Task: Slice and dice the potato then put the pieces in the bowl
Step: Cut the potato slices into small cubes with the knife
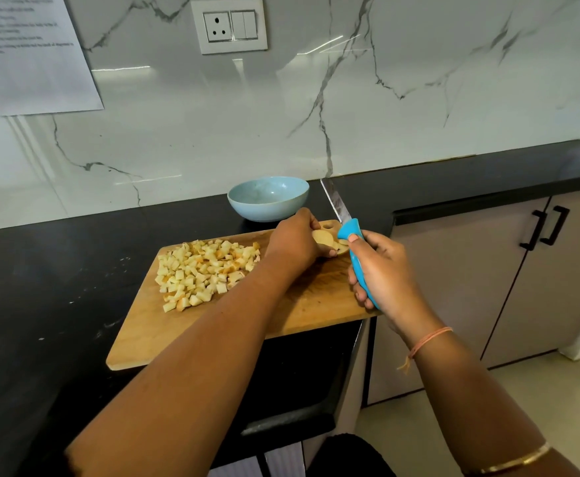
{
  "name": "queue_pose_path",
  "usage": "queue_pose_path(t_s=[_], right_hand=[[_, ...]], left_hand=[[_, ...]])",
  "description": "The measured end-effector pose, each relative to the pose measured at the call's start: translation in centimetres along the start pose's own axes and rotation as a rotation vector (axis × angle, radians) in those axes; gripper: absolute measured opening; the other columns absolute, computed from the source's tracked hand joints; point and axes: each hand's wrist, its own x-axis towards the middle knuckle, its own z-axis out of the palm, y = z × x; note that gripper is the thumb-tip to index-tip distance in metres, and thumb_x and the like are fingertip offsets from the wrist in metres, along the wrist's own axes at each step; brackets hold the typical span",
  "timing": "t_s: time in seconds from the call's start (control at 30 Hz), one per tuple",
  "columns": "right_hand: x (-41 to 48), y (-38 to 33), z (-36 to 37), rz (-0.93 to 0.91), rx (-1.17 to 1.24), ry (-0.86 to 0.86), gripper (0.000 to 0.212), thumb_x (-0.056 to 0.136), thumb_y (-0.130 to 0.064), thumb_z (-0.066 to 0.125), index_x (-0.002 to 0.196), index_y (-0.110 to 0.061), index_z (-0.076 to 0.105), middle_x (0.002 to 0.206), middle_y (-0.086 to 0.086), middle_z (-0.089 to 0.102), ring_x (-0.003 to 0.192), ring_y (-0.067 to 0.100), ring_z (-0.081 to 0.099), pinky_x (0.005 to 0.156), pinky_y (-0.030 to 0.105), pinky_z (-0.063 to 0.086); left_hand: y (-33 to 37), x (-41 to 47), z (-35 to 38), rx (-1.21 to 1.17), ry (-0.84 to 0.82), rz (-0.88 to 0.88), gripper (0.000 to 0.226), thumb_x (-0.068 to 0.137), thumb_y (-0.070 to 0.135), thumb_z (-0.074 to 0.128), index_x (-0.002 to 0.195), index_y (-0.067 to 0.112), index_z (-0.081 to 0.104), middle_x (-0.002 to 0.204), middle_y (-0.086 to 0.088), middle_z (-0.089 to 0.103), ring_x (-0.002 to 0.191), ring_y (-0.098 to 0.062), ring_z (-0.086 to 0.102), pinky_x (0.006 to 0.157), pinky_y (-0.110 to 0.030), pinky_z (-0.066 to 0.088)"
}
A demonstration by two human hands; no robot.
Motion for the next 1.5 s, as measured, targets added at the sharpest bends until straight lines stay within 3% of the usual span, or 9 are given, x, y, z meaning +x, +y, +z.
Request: queue_pose_path(t_s=[0.4, 0.53, 0.63, 0.73, 0.83, 1.1, 1.27, 1.37, 1.5], right_hand=[[0.4, 0.4, 0.2, 0.028, -0.027, -0.014, 0.023, 0.1, -0.03, 0.044, 0.119, -0.024, 0.056, 0.058, 0.005, 0.051, 0.038, 0.012, 0.041, 0.037, 0.019, 0.035], [0.5, 0.3, 0.6, 0.044, -0.102, -0.022, 0.027, 0.1, -0.031, 0.043, 0.123, -0.022, 0.055, 0.058, 0.005, 0.052, 0.038, 0.013, 0.042, 0.038, 0.02, 0.037], [0.6, 0.3, 1.2, 0.065, -0.185, -0.021, 0.035, 0.1, -0.034, 0.043, 0.132, -0.025, 0.052, 0.06, 0.005, 0.052, 0.036, 0.01, 0.042, 0.035, 0.018, 0.035], [0.7, 0.3, 1.9, 0.089, -0.269, -0.033, 0.037, 0.1, -0.035, 0.041, 0.134, -0.026, 0.05, 0.063, 0.004, 0.053, 0.036, 0.01, 0.042, 0.034, 0.017, 0.034], [0.6, 0.1, 2.6, 0.096, -0.375, -0.047, 0.038, 0.1, -0.035, 0.04, 0.136, -0.025, 0.048, 0.066, 0.002, 0.055, 0.038, 0.009, 0.044, 0.034, 0.016, 0.034], [-0.3, -1.0, 3.2, 0.121, -0.504, -0.102, 0.033, 0.1, -0.035, 0.041, 0.131, -0.026, 0.049, 0.069, 0.0, 0.055, 0.043, 0.009, 0.044, 0.035, 0.016, 0.036], [-0.5, -1.2, 3.3, 0.066, -0.644, -0.084, 0.012, 0.099, -0.035, 0.041, 0.099, -0.026, 0.049, 0.068, 0.002, 0.055, 0.049, 0.011, 0.047, 0.054, 0.028, 0.047], [-0.4, -1.3, 3.5, 0.037, -0.721, -0.073, 0.031, 0.099, -0.038, 0.041, 0.122, -0.022, 0.053, 0.074, -0.002, 0.054, 0.058, 0.011, 0.048, 0.065, 0.032, 0.051], [-0.6, -1.9, 3.3, 0.063, -0.74, -0.125, 0.043, 0.099, -0.037, 0.04, 0.14, -0.026, 0.041, 0.076, -0.009, 0.047, 0.061, 0.008, 0.043, 0.061, 0.026, 0.044]], left_hand=[[-2.6, -1.9, -1.4, -0.24, 0.216, -0.113, 0.017, 0.09, 0.025, 0.065, 0.101, 0.016, 0.054, 0.093, 0.004, 0.057, 0.091, -0.015, 0.055, 0.076, -0.028, 0.046], [-2.8, -3.2, -1.5, -0.055, 0.166, -0.183, 0.016, 0.089, 0.03, 0.064, 0.092, 0.019, 0.052, 0.096, 0.001, 0.061, 0.086, -0.015, 0.055, 0.068, -0.027, 0.042], [-2.6, -3.9, -2.0, 0.172, 0.159, -0.187, 0.026, 0.09, 0.039, 0.061, 0.104, 0.018, 0.055, 0.1, 0.0, 0.062, 0.09, -0.017, 0.057, 0.067, -0.027, 0.045], [-2.7, -4.3, -2.2, 0.257, 0.145, -0.157, 0.032, 0.09, 0.042, 0.058, 0.111, 0.019, 0.054, 0.107, 0.0, 0.061, 0.102, -0.019, 0.056, 0.077, -0.03, 0.047], [-3.3, -4.2, -2.2, 0.252, -0.01, -0.116, 0.037, 0.087, 0.039, 0.059, 0.12, 0.023, 0.05, 0.123, -0.001, 0.058, 0.12, -0.023, 0.048, 0.102, -0.044, 0.04], [-4.1, -4.0, -2.5, 0.184, -0.125, -0.085, 0.049, 0.086, 0.039, 0.062, 0.131, 0.028, 0.044, 0.14, 0.002, 0.047, 0.138, -0.024, 0.028, 0.11, -0.049, 0.02], [-4.4, -3.9, -2.6, 0.167, -0.075, -0.083, 0.047, 0.085, 0.044, 0.063, 0.126, 0.027, 0.046, 0.136, 0.003, 0.05, 0.136, -0.024, 0.03, 0.107, -0.048, 0.024], [-4.5, -4.0, -2.5, 0.152, -0.035, -0.101, 0.051, 0.083, 0.046, 0.064, 0.126, 0.027, 0.045, 0.133, 0.005, 0.052, 0.136, -0.024, 0.03, 0.106, -0.047, 0.024], [-5.1, -3.7, -2.2, 0.096, 0.008, -0.118, 0.048, 0.08, 0.045, 0.066, 0.12, 0.029, 0.045, 0.126, 0.008, 0.056, 0.132, -0.023, 0.032, 0.105, -0.047, 0.028]])
